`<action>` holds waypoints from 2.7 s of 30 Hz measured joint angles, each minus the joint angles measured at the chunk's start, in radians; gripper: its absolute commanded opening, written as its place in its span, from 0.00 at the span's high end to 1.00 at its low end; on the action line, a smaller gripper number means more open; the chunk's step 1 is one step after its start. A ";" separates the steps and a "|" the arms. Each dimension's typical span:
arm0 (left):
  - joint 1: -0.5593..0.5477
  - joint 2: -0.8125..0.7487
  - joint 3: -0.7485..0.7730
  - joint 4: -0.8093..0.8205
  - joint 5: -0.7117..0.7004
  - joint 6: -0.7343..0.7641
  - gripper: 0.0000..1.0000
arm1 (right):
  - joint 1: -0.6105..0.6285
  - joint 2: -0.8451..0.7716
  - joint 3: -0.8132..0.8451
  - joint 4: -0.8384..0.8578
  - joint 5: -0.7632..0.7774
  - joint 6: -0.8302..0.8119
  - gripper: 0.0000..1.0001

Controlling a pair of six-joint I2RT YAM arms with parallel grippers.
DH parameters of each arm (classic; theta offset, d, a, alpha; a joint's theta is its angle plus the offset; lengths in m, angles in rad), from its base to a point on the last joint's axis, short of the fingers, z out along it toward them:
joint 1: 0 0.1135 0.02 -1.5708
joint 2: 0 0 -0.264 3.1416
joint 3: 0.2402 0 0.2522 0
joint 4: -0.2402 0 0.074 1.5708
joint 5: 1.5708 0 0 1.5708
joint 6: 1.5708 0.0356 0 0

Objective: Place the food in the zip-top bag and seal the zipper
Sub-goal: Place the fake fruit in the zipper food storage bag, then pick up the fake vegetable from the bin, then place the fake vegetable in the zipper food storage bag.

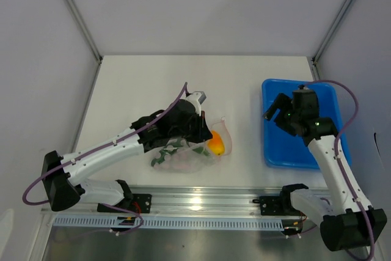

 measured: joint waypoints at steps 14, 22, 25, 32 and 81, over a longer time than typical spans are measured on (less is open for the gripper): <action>0.000 -0.027 -0.024 0.011 0.000 0.000 1.00 | -0.314 0.424 -0.071 0.251 0.199 -0.069 0.29; 0.000 -0.028 -0.036 0.018 0.004 0.000 1.00 | -0.354 0.627 -0.007 0.348 0.229 -0.072 0.30; 0.000 -0.028 -0.039 0.023 0.005 0.000 0.99 | -0.355 0.677 0.018 0.377 0.234 -0.072 0.30; 0.000 -0.028 -0.044 0.027 0.010 0.000 1.00 | -0.355 0.766 0.083 0.404 0.251 -0.061 0.35; 0.077 -0.047 -0.050 0.014 0.058 0.027 0.99 | 0.282 -0.083 -0.246 0.111 -1.064 -0.079 0.82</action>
